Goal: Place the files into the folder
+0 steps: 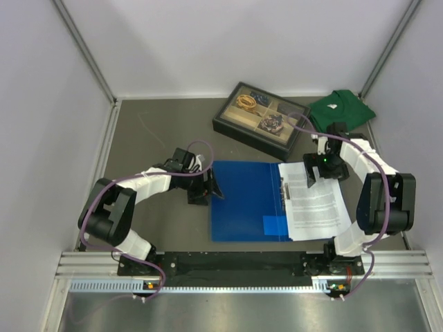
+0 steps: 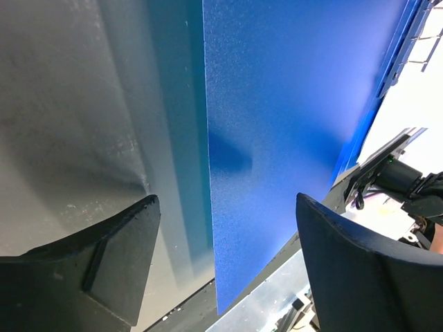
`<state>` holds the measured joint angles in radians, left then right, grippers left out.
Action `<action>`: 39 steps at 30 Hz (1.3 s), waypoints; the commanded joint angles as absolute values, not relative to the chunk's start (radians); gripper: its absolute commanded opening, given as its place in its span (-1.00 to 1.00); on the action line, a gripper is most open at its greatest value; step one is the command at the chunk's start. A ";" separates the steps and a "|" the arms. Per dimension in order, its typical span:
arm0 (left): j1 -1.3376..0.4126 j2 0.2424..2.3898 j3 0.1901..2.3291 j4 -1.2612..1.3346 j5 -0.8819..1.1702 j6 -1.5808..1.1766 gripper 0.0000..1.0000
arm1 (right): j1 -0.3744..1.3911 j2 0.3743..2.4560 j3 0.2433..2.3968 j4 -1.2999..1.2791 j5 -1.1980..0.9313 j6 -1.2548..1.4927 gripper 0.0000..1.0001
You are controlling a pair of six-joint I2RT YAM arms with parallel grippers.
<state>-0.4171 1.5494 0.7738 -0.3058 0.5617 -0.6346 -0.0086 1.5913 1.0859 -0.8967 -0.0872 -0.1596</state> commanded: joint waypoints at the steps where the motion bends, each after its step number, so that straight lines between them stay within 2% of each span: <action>1: -0.423 1.546 0.762 -0.245 0.589 -0.653 0.61 | -0.005 1.491 1.184 -0.936 -0.012 -0.111 0.97; 7: -0.425 1.540 0.742 -0.218 0.610 -0.678 0.47 | -0.005 1.378 1.241 -0.957 0.121 -0.019 0.97; 11: -0.430 1.545 0.727 -0.198 0.617 -0.692 0.21 | 0.031 1.248 1.243 -0.930 0.112 0.087 0.97; 12: -0.430 1.546 0.727 -0.196 0.621 -0.693 0.08 | 0.035 1.229 1.244 -0.942 0.145 0.139 0.98; 14: -0.430 1.549 0.730 -0.209 0.618 -0.690 -0.05 | 0.038 1.188 1.247 -0.943 0.102 0.161 0.98; 15: -0.430 1.548 0.738 -0.216 0.615 -0.687 -0.21 | 0.040 1.142 1.243 -0.937 0.050 0.146 0.97; 18: -0.428 1.542 0.755 -0.264 0.589 -0.658 -0.41 | 0.049 1.034 1.213 -0.908 0.086 0.149 0.97; 22: -0.426 1.548 0.781 -0.356 0.526 -0.624 -1.00 | 0.064 0.867 1.132 -0.816 0.022 0.104 0.97; 24: -0.428 1.554 0.788 -0.376 0.511 -0.615 -1.00 | 0.063 0.804 1.074 -0.694 -0.046 0.132 0.97; 26: -0.428 1.562 0.790 -0.408 0.500 -0.607 -1.00 | 0.064 0.714 0.974 -0.593 -0.017 0.223 0.97; 30: -0.420 1.545 0.821 -0.503 0.412 -0.574 -1.00 | 0.063 0.704 0.919 -0.578 -0.031 0.244 0.98; 35: -0.356 1.502 0.882 -0.702 0.249 -0.500 -1.00 | 0.064 0.976 0.982 -0.721 0.089 0.319 0.97; 39: -0.288 1.485 0.928 -0.785 0.141 -0.508 -1.00 | 0.064 1.147 1.025 -0.750 -0.051 0.322 0.97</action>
<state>-0.3431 1.5265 0.8650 -0.6209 0.3378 -0.5415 0.0570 1.0283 0.9779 -0.7044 0.0395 0.2871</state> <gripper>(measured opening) 0.012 0.987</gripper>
